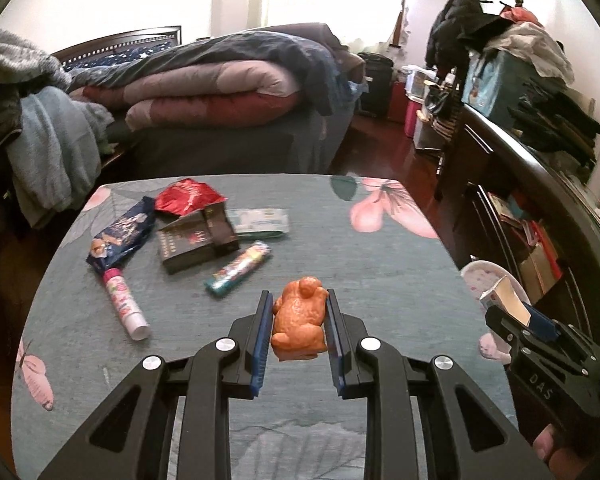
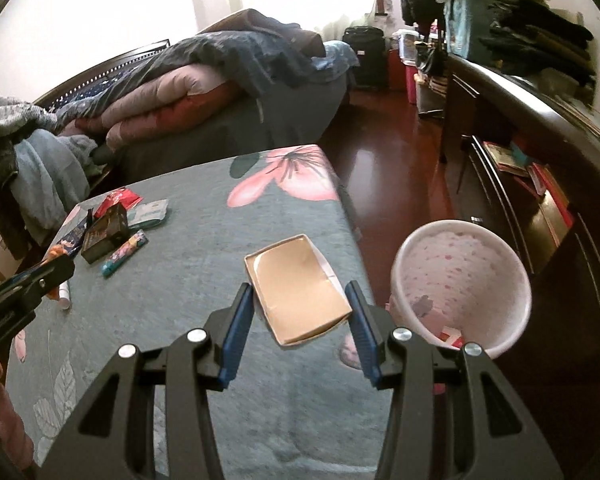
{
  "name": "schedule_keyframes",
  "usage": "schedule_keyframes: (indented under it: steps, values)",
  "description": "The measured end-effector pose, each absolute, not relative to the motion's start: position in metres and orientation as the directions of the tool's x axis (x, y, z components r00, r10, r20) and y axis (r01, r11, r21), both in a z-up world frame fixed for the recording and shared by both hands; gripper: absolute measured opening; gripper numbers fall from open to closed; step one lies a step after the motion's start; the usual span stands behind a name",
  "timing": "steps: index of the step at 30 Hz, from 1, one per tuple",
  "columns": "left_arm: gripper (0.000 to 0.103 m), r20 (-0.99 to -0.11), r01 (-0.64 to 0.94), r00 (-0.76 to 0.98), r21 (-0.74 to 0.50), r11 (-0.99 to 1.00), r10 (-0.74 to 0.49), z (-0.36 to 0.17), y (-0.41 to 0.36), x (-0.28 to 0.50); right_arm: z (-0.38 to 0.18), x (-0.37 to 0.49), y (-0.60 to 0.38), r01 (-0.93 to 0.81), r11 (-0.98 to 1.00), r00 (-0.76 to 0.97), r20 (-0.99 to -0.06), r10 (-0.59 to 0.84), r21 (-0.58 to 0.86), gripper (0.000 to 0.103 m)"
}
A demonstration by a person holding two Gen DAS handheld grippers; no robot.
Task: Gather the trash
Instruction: 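Carry toy and box to the wastebasket and open both tools to drop them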
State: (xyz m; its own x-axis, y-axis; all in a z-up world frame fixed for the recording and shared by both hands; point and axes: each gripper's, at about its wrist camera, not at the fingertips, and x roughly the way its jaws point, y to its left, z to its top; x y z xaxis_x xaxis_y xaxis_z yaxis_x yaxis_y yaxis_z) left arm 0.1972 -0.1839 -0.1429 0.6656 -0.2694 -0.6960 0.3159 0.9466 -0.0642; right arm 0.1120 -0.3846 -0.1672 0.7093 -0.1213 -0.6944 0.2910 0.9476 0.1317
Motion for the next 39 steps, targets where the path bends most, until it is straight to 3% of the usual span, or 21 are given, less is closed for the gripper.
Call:
schedule_keyframes:
  steps: [30, 39]
  values:
    - [0.025, -0.645, 0.58, 0.624, 0.003, 0.815, -0.441, -0.122, -0.347, 0.185, -0.183, 0.042, -0.515, 0.535, 0.83, 0.664, -0.685, -0.299, 0.156, 0.047]
    - [0.025, -0.675, 0.649, 0.55, -0.026, 0.76, -0.492, -0.138, -0.414, 0.197, -0.205, 0.04, -0.557, 0.596, 0.79, 0.624, -0.702, -0.342, 0.145, 0.047]
